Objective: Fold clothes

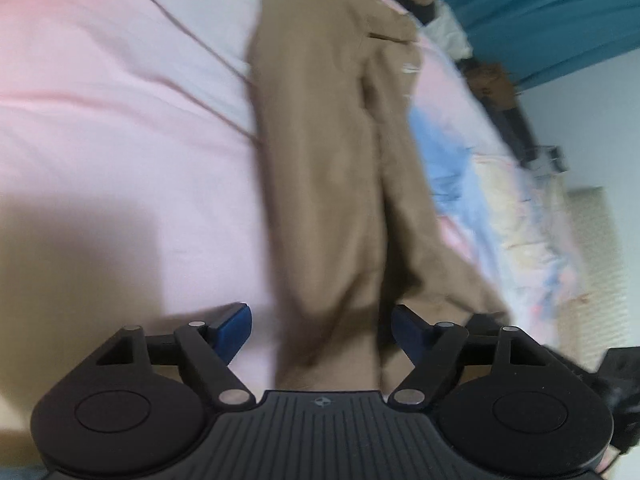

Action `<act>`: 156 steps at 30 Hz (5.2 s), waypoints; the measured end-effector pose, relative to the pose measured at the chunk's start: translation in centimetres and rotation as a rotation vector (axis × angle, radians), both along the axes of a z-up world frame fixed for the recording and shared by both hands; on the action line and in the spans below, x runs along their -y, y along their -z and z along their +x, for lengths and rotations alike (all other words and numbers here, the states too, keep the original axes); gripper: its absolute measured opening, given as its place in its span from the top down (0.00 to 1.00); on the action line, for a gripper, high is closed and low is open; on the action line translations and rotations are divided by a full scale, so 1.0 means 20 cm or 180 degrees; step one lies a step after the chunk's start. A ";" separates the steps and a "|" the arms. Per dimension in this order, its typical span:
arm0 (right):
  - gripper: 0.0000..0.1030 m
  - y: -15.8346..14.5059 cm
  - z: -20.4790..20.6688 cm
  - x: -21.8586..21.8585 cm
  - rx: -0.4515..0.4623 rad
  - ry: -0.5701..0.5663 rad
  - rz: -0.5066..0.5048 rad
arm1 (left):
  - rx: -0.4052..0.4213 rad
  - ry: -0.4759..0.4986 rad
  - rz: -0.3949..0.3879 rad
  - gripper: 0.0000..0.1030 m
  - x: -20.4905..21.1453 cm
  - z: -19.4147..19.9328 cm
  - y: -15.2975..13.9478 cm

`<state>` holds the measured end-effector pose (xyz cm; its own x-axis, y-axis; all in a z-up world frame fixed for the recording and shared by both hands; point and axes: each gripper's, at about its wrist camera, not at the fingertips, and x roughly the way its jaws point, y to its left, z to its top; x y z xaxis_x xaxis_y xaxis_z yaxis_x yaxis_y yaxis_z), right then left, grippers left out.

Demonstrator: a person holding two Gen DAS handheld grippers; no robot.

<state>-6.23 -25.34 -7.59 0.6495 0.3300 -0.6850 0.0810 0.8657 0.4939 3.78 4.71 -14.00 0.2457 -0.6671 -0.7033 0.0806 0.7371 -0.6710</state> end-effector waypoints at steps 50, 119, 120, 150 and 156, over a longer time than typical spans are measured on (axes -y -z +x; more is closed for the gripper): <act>0.92 -0.08 0.93 0.04 0.0538 0.0338 -0.0084 | 0.2056 -0.0373 0.0937 0.92 0.08 0.58 -0.56; 0.72 0.23 0.61 0.04 0.0011 0.0576 0.1328 | -0.0050 -0.1630 -0.0632 0.75 -0.23 0.28 0.14; 0.81 0.22 0.61 0.04 0.0035 0.0577 0.1306 | -0.0021 -0.1642 -0.0632 0.79 -0.24 0.28 0.13; 0.89 -0.20 -0.12 -0.01 0.0706 0.0489 0.1210 | 0.0977 -0.1613 -0.1213 0.95 -0.37 -0.64 -0.47; 0.89 -0.32 -0.17 0.01 0.0757 0.0600 0.1265 | 0.1023 -0.1684 -0.1258 0.95 -0.33 -0.65 -0.57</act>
